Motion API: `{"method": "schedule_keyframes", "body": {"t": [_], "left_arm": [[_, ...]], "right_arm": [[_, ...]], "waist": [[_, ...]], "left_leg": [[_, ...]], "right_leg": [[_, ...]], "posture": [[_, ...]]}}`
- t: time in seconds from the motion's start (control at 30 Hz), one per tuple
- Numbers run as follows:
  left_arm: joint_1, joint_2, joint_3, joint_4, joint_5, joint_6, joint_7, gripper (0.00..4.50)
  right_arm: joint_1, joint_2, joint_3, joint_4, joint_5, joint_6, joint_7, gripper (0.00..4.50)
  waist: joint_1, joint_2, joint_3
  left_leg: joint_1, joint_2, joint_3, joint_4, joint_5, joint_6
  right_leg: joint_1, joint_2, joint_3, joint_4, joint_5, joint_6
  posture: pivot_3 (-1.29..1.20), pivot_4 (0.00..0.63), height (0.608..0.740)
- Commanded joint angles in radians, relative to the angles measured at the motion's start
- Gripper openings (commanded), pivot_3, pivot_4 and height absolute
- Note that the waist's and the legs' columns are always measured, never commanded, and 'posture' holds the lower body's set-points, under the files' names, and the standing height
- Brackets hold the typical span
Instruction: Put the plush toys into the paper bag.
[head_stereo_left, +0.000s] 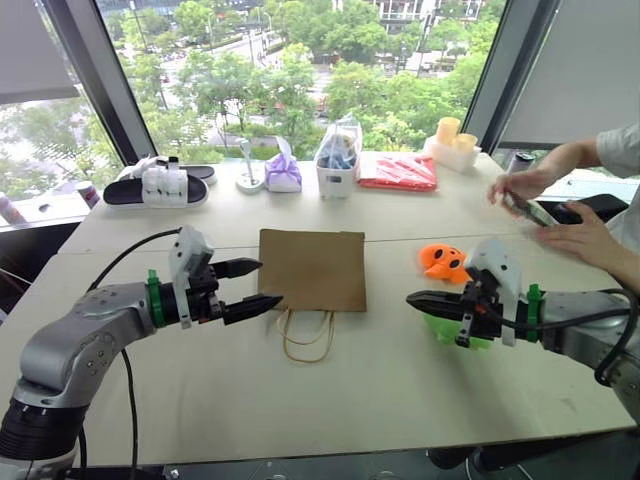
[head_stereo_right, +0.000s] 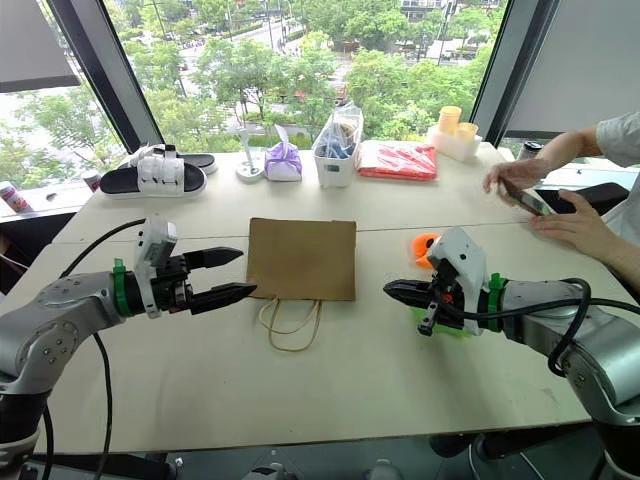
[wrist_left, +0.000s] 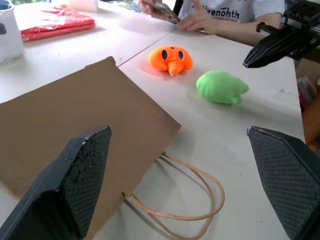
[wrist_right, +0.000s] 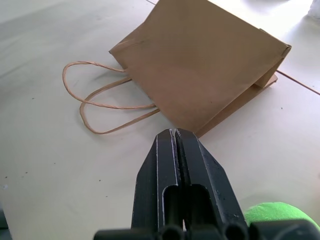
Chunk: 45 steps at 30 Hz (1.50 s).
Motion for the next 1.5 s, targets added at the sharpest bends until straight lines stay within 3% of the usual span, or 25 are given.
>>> {"method": "schedule_keyframes", "body": {"t": [0.03, 0.3, 0.67, 0.8, 0.97, 1.1, 1.37, 1.47, 1.5], "left_arm": [[-0.011, 0.014, 0.006, -0.024, 0.001, 0.005, -0.012, 4.44], [-0.029, 0.04, 0.001, -0.016, 0.011, 0.006, -0.048, 4.44], [-0.021, 0.068, -0.076, 0.104, 0.187, -0.213, -0.245, 4.44], [-0.03, 0.06, -0.101, 0.16, 0.258, -0.318, -0.287, 4.44], [-0.009, 0.079, -0.177, 0.244, 0.428, -0.587, -0.391, 4.44], [-0.047, 0.021, -0.262, 0.328, 0.548, -0.749, -0.386, 4.44], [-0.172, -0.117, -0.362, 0.505, 0.66, -0.887, -0.362, 4.44], [-0.194, -0.144, -0.366, 0.545, 0.667, -0.909, -0.366, 3.62], [-0.202, -0.149, -0.364, 0.554, 0.668, -0.911, -0.366, 3.1]], "right_arm": [[0.007, 0.0, -0.022, -0.016, -0.018, -0.037, 0.002, 0.0], [0.04, 0.01, -0.026, -0.034, -0.028, -0.055, -0.006, 0.0], [0.05, 0.018, -0.02, -0.058, -0.035, -0.056, -0.032, 0.0], [0.069, 0.026, -0.019, -0.073, -0.044, -0.052, -0.05, 0.0], [0.077, 0.02, -0.014, -0.077, -0.058, -0.059, -0.053, 0.0], [0.067, 0.024, -0.002, -0.079, -0.077, -0.063, -0.062, 0.0], [0.067, 0.044, 0.009, -0.098, -0.073, -0.049, -0.079, 0.0], [0.079, 0.05, 0.013, -0.109, -0.078, -0.047, -0.085, 0.0], [0.085, 0.054, 0.013, -0.114, -0.08, -0.045, -0.088, 0.0]], "waist": [[0.0, 0.0, 0.0], [0.001, 0.0, 0.0], [0.0, 0.0, 0.0], [0.0, 0.0, 0.0], [0.001, 0.0, 0.0], [0.002, 0.0, 0.0], [0.001, 0.0, 0.0], [-0.003, 0.0, 0.0], [-0.004, 0.0, 0.0]], "left_leg": [[0.0, 0.0, 0.0, 0.0, 0.0, 0.0], [0.0, 0.0, 0.0, 0.0, 0.0, 0.0], [0.0, 0.0, 0.0, 0.0, 0.0, 0.0], [0.0, 0.0, 0.0, 0.0, 0.0, 0.0], [0.0, 0.0, 0.0, 0.0, 0.0, 0.0], [0.0, 0.0, 0.0, 0.0, 0.0, 0.0], [0.0, 0.0, 0.0, 0.001, 0.0, 0.0], [0.0, -0.001, 0.0, 0.001, 0.0, 0.0], [0.0, -0.001, 0.0, 0.001, 0.0, 0.0]], "right_leg": [[0.0, 0.0, 0.0, 0.0, 0.0, 0.0], [0.0, 0.0, 0.0, 0.0, 0.0, 0.0], [0.0, 0.0, 0.0, 0.0, 0.0, 0.0], [0.0, 0.0, 0.0, 0.0, 0.0, 0.0], [0.0, 0.0, 0.0, 0.0, 0.0, 0.0], [0.0, 0.0, 0.0, 0.0, 0.0, 0.0], [0.0, 0.0, 0.0, 0.0, 0.0, 0.001], [0.0, 0.0, 0.0, 0.0, 0.0, 0.001], [0.0, 0.0, 0.0, 0.0, 0.0, 0.001]], "posture": [[0.0, 0.15, 0.74], [0.0, 0.15, 0.74], [0.0, 0.15, 0.74], [0.0, 0.15, 0.74], [0.0, 0.15, 0.74], [0.0, 0.15, 0.74], [0.0, 0.15, 0.74], [0.0, 0.15, 0.74], [0.0, 0.15, 0.74]]}}
